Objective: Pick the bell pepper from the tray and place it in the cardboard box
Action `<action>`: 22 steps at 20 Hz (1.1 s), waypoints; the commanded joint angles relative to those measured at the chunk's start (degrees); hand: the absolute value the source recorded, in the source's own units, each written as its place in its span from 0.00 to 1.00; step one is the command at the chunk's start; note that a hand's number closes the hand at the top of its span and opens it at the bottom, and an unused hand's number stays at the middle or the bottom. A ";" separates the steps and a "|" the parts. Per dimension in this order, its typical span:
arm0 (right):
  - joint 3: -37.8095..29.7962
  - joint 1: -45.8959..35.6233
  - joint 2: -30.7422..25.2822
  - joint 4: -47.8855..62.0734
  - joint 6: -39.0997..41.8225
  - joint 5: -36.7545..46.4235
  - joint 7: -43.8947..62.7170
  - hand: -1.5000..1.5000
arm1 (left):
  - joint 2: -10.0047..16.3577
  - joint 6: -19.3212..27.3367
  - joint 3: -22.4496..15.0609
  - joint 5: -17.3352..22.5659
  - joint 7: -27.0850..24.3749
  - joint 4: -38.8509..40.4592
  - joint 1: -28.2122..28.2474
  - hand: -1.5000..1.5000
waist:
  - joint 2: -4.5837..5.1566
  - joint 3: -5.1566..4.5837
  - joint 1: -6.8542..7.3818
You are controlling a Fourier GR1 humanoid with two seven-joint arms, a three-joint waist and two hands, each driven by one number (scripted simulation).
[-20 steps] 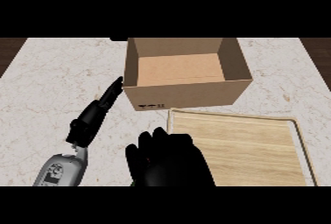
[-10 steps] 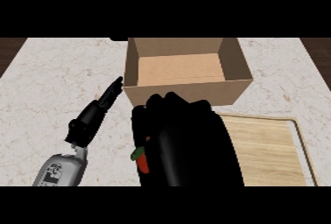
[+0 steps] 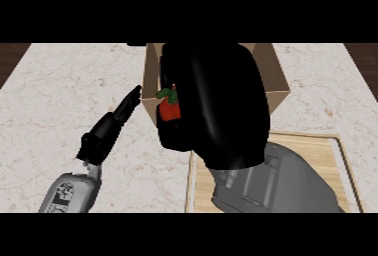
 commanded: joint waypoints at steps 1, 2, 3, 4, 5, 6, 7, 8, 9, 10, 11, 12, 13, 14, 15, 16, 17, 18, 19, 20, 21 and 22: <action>-4.96 0.10 -0.01 6.72 -4.78 0.51 -5.47 1.00 | -1.64 0.96 -1.08 -0.29 6.76 -5.33 -1.37 0.50 | -0.02 0.05 0.13; -4.86 -5.76 0.14 11.59 -6.11 -1.88 -1.84 1.00 | 0.17 -1.17 -0.30 -0.06 0.25 -1.62 1.33 0.50 | 0.05 -0.01 0.46; -7.32 -7.31 0.14 11.46 -3.62 -1.88 -1.97 1.00 | -0.38 -0.60 0.47 0.05 -0.08 -0.41 0.35 0.50 | 0.02 0.00 0.15; -6.33 -2.44 0.14 14.48 -7.95 1.32 -6.71 1.00 | -1.60 0.54 0.20 -0.45 2.51 -0.22 -1.97 0.50 | 0.11 0.02 0.00; -9.90 -6.98 0.14 18.05 -6.70 -0.16 -7.54 1.00 | -0.40 -0.83 -0.89 -0.09 0.89 -4.79 3.70 0.50 | 0.05 0.01 0.56; -9.97 -4.53 -1.84 16.24 -5.52 -0.07 -8.68 1.00 | 0.73 -1.54 0.75 -0.21 -2.75 -0.58 2.86 0.50 | 0.06 0.01 0.02; -8.70 -6.57 -0.29 23.69 -10.30 3.36 -9.52 1.00 | -1.36 0.28 -0.02 -0.88 2.03 -0.96 -1.38 0.50 | 0.23 0.00 0.35; -12.95 -10.89 -1.98 25.45 -8.51 1.61 -10.21 1.00 | -1.11 -0.49 -1.47 -0.72 1.09 -5.03 3.33 0.50 | 0.11 0.00 0.76; -9.76 -7.67 -0.61 23.25 -8.53 3.23 -10.41 1.00 | -1.95 0.49 -1.35 -1.21 5.77 -5.77 0.85 0.50 | -0.02 0.02 0.15; -8.46 -8.49 0.10 28.00 -11.26 3.42 -10.96 1.00 | -1.23 -1.18 0.09 -0.23 1.15 -0.23 -0.28 0.50 | 0.16 -0.01 0.23; -12.74 -10.28 -2.32 27.99 -7.26 1.66 -12.41 1.00 | -1.57 0.41 -2.08 -2.71 0.10 -3.96 3.48 0.50 | 0.04 0.01 0.27; -10.10 -6.14 -1.83 30.50 -12.09 3.69 -15.49 1.00 | -1.25 -1.19 1.38 0.37 2.71 0.30 -3.32 0.50 | 0.24 0.01 -0.02; -10.96 -8.41 -1.51 32.05 -11.28 4.26 -15.30 1.00 | -2.17 -0.01 -0.20 -0.65 2.77 -3.26 0.41 0.50 | 0.08 0.01 0.22; -10.92 -9.39 -0.54 35.73 -13.00 4.69 -16.65 1.00 | 0.14 -2.15 1.17 0.33 0.90 -2.90 1.23 0.50 | 0.16 0.00 0.48; -11.65 -9.91 -1.14 35.79 -11.64 4.56 -16.95 1.00 | -0.90 -1.04 1.56 -0.54 0.64 -0.08 -2.00 0.50 | 0.14 0.00 0.08; -11.77 -9.11 -0.46 41.71 -16.49 5.42 -19.29 1.00 | 0.02 -1.90 2.03 0.21 0.37 -0.60 -0.67 0.50 | 0.36 -0.01 0.66; -12.30 -10.56 0.09 45.56 -19.03 6.12 -19.89 1.00 | -1.91 -0.17 -0.16 -1.77 0.65 -1.20 -0.62 0.50 | 0.40 0.00 0.86; -13.13 -12.82 0.10 46.11 -16.68 5.96 -18.06 1.00 | -0.03 -2.07 1.08 -0.29 0.31 -2.62 2.03 0.50 | 0.21 0.00 0.79; -15.29 -11.03 -1.45 49.28 -20.95 4.61 -23.97 1.00 | -1.71 -0.92 -0.54 -1.69 0.85 -1.27 1.22 0.50 | 0.41 0.01 0.84; -12.24 -7.52 0.10 49.71 -22.14 5.96 -22.72 1.00 | -0.84 -1.45 0.08 -1.14 0.98 -3.00 2.22 0.50 | 0.30 0.01 0.84; -15.14 -11.86 0.11 55.66 -22.53 4.14 -23.03 1.00 | -1.38 -1.21 -0.03 -1.63 0.58 -0.97 -0.26 0.50 | 0.61 0.00 1.34; -15.34 -9.43 0.11 54.80 -24.33 0.76 -23.58 1.00 | -2.42 -0.46 -0.72 -1.57 3.04 -3.50 0.09 0.50 | 0.48 0.03 1.42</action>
